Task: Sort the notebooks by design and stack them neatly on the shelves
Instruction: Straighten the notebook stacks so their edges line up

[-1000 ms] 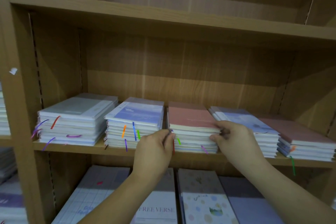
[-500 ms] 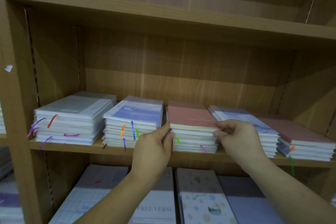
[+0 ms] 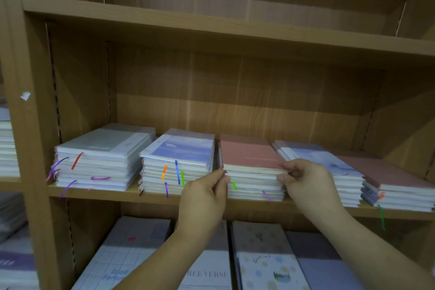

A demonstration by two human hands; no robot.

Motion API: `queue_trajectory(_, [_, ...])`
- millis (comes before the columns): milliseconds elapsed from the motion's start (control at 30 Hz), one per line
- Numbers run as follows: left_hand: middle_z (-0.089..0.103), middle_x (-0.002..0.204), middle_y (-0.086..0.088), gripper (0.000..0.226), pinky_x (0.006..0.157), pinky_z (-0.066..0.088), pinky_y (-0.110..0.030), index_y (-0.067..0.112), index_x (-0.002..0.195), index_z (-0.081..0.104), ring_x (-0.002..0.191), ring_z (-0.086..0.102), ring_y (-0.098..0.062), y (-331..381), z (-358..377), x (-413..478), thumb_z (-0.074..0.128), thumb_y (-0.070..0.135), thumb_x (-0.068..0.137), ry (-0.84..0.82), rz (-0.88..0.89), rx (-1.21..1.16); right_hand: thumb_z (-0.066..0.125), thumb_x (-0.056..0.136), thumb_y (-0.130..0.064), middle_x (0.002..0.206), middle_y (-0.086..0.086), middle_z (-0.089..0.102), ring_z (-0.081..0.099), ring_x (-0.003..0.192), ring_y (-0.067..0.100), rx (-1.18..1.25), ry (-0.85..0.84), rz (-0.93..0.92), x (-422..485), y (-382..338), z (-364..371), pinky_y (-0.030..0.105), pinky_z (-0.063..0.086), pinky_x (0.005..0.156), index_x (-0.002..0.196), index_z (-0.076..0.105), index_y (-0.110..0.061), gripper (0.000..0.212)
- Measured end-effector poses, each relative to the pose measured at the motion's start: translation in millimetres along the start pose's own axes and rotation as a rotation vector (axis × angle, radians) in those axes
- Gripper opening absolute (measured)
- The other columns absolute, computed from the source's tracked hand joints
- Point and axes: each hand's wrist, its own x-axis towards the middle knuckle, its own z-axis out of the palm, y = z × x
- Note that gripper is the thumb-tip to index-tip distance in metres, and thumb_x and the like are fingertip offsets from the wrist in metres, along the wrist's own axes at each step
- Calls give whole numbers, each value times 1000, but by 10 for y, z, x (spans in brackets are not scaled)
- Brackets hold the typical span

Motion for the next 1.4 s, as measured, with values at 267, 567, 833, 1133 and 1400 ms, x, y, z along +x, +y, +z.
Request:
queue_trajectory(267, [73, 69, 8, 33, 60, 54, -30, 30, 130, 69, 58, 61, -3, 60, -43, 43, 62, 37, 99, -18, -8, -6, 76, 89, -21, 83, -9, 66, 59, 78, 0, -3, -18, 22, -6, -22, -44, 9, 38, 62, 116, 74, -17, 27])
queue_trajectory(567, [65, 66, 1, 18, 58, 53, -36, 32, 109, 65, 59, 61, -17, -61, -488, -234, 61, 30, 91, -39, 115, 16, 73, 88, -29, 98, -3, 60, 62, 85, 25, -325, 158, -246, -240, -203, -191, 40, 52, 69, 114, 71, -20, 28])
queue_trajectory(833, [70, 91, 11, 21, 76, 58, -38, 25, 102, 75, 85, 67, -7, -271, -1170, -411, 65, 26, 83, -118, 31, 110, 77, 86, -33, 79, -11, 71, 63, 75, -3, 91, -202, -227, -735, -713, 597, 8, 45, 67, 94, 76, -24, 12])
queue_trajectory(1133, [71, 82, 5, 23, 74, 56, -37, 16, 93, 75, 81, 67, -9, -236, -1189, -260, 59, 33, 88, -143, 44, 88, 74, 86, -27, 76, -12, 63, 59, 73, 3, 36, -19, -397, -635, -838, 754, 26, 48, 66, 77, 67, -29, 12])
queue_trajectory(1400, [51, 55, 7, 21, 57, 42, -30, 19, 102, 71, 55, 49, -7, 117, -175, -40, 61, 37, 97, -135, 21, -19, 73, 88, -29, 92, 0, 67, 62, 88, 23, -68, 85, -67, -341, -194, 63, 32, 45, 78, 124, 63, -12, 41])
